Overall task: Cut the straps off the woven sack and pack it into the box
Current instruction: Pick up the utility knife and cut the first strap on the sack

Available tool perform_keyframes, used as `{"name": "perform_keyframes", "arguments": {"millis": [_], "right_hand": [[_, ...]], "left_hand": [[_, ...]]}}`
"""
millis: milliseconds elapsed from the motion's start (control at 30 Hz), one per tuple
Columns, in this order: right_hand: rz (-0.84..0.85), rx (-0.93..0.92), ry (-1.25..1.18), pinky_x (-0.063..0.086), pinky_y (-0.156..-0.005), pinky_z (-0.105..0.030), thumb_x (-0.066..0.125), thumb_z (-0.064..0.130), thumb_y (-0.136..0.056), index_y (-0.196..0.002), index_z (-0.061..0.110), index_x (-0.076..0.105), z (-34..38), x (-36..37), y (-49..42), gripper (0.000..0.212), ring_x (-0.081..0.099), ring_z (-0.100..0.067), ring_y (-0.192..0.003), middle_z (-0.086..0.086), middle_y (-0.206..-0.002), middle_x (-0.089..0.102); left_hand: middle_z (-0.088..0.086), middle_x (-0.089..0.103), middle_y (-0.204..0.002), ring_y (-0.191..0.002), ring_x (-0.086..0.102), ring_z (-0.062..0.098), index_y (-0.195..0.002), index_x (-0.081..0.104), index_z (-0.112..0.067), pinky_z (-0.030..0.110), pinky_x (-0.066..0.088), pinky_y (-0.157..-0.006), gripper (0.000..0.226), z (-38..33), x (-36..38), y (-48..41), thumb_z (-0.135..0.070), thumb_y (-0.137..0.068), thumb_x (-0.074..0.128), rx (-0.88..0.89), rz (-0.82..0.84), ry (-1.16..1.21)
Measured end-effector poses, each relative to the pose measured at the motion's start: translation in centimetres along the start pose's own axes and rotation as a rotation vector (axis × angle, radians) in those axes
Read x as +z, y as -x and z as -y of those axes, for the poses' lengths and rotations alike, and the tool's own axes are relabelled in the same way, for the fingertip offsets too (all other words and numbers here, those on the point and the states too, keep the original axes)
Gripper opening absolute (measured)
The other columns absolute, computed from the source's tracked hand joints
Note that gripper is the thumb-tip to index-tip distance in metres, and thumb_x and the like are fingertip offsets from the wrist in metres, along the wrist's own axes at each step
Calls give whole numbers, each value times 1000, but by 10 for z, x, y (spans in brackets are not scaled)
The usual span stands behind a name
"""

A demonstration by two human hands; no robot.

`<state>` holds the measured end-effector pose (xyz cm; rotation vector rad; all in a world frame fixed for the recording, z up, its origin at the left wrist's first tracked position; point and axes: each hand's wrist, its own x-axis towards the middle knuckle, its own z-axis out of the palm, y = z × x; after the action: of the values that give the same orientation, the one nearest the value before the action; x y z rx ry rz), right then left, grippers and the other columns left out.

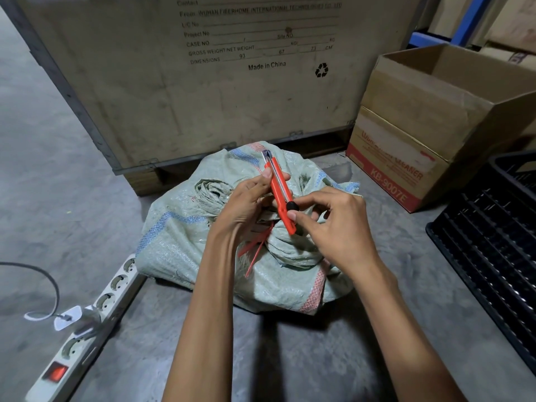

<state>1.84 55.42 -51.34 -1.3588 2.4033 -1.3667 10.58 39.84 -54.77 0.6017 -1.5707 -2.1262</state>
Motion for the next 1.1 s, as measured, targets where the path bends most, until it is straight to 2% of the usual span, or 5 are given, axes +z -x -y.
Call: {"name": "perform_keyframes", "arguments": {"millis": [133,433,600,967,1100], "right_hand": [[-32,7,1,46,-60,-7,84,28,-74,-97,22,80,0,3,0,24,60,-5,-59,9,-87,72],[-71,49,14,48,-58,-12,84,27,-75,-98,24,79,-4,9,0,24,56,-6,-56,7,-88,72],[-125,25,44,41,-58,-2,84,23,-75,-100,17,80,-3,14,-1,27,53,-1,-53,1,-90,73],[-119,21,56,39,-57,-4,81,26,-78,-107,26,76,-6,17,-4,29,50,-1,-51,6,-88,70],[-61,24,166,46,-69,-22,75,35,-83,-101,26,74,-10,14,-7,21,49,-1,-64,10,-92,68]], "left_hand": [[19,67,-85,-72,69,18,-103,80,-18,26,57,-67,40,3,-2,-2,-44,-104,49,7,-14,10],[46,62,-110,-101,62,40,-124,72,-14,51,52,-101,40,6,4,1,-41,-104,50,-20,20,-2],[-7,65,-53,-62,66,13,-124,72,-14,29,58,-69,39,13,5,-4,-42,-102,55,0,16,62],[19,73,-82,-54,62,12,-121,67,8,16,42,-45,51,22,3,-7,-38,-101,59,-25,-29,54],[29,73,-98,-60,66,13,-118,70,4,17,51,-52,54,22,3,-8,-44,-95,63,-33,-38,11]]}}
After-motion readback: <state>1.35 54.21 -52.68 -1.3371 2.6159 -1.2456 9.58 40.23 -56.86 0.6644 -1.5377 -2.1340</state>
